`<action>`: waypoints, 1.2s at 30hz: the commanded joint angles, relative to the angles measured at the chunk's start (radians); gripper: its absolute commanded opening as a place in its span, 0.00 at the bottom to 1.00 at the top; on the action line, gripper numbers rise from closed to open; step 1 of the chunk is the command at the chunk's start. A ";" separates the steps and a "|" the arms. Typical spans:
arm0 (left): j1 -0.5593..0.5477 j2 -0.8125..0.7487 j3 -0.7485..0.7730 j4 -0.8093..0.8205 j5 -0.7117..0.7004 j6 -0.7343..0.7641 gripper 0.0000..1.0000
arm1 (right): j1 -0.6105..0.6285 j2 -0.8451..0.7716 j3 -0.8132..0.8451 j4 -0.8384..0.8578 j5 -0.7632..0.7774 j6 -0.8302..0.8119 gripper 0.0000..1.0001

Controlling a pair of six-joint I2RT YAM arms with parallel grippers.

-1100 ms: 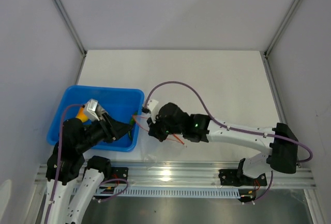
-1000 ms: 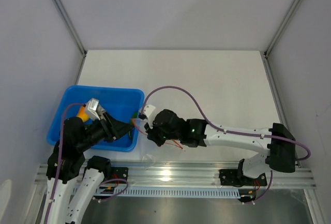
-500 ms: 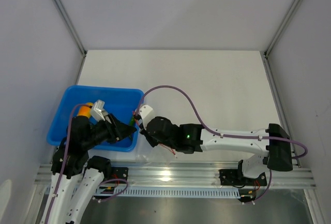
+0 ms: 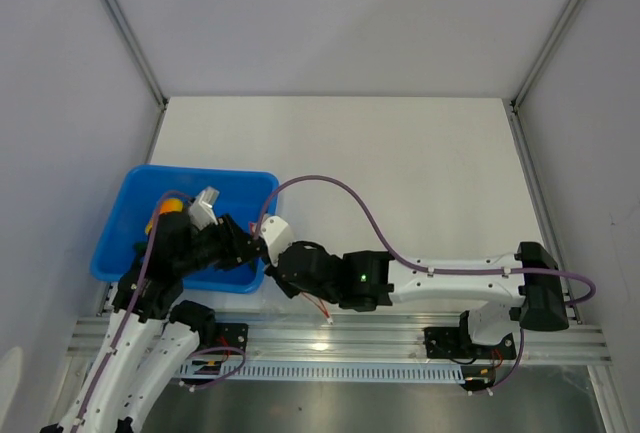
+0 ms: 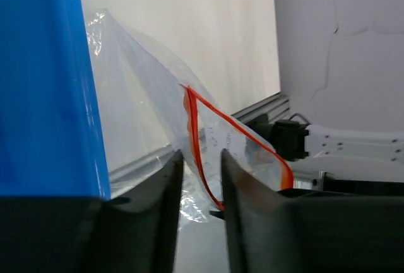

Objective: Place the food in the zip-top bag and seal the zipper
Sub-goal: Open the zipper of the food storage bag.

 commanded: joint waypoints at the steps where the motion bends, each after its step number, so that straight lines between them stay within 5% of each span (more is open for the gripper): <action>1: -0.045 0.029 -0.013 0.078 -0.016 -0.009 0.28 | 0.011 0.004 0.064 -0.007 0.051 0.022 0.01; 2: -0.060 0.033 -0.018 0.083 -0.018 -0.006 0.21 | 0.011 0.010 0.086 -0.041 0.060 0.040 0.10; 3: -0.066 0.036 -0.019 0.087 -0.019 -0.005 0.14 | 0.011 0.013 0.101 -0.067 0.066 0.054 0.39; 4: -0.069 0.041 -0.022 0.090 -0.021 0.002 0.11 | 0.011 0.016 0.118 -0.099 0.077 0.075 0.49; 6: -0.072 0.046 -0.029 0.092 -0.025 0.008 0.01 | 0.014 0.015 0.162 -0.206 0.098 0.146 0.62; 9: -0.074 0.044 -0.027 0.090 -0.036 0.025 0.01 | 0.017 -0.005 0.198 -0.329 0.080 0.248 0.70; 11: -0.074 0.046 -0.027 0.090 -0.041 0.032 0.00 | 0.026 -0.020 0.209 -0.369 0.084 0.296 0.84; 12: -0.074 0.046 -0.029 0.093 -0.039 0.034 0.01 | 0.028 -0.031 0.219 -0.412 0.086 0.342 0.99; 18: -0.074 0.053 -0.032 0.109 -0.021 0.043 0.01 | 0.028 -0.040 0.295 -0.523 0.129 0.428 0.99; 23: -0.074 0.059 -0.024 0.104 -0.021 0.063 0.01 | 0.040 -0.120 0.262 -0.351 0.005 0.340 0.99; 26: -0.075 0.061 -0.029 0.106 -0.019 0.069 0.00 | 0.066 -0.139 0.272 -0.348 0.078 0.315 0.99; 32: -0.075 0.052 -0.027 0.107 0.002 0.074 0.01 | 0.003 -0.102 0.284 -0.469 0.126 0.378 0.75; 36: -0.075 0.046 -0.029 0.116 0.024 0.072 0.01 | -0.010 -0.054 0.290 -0.526 0.162 0.396 0.73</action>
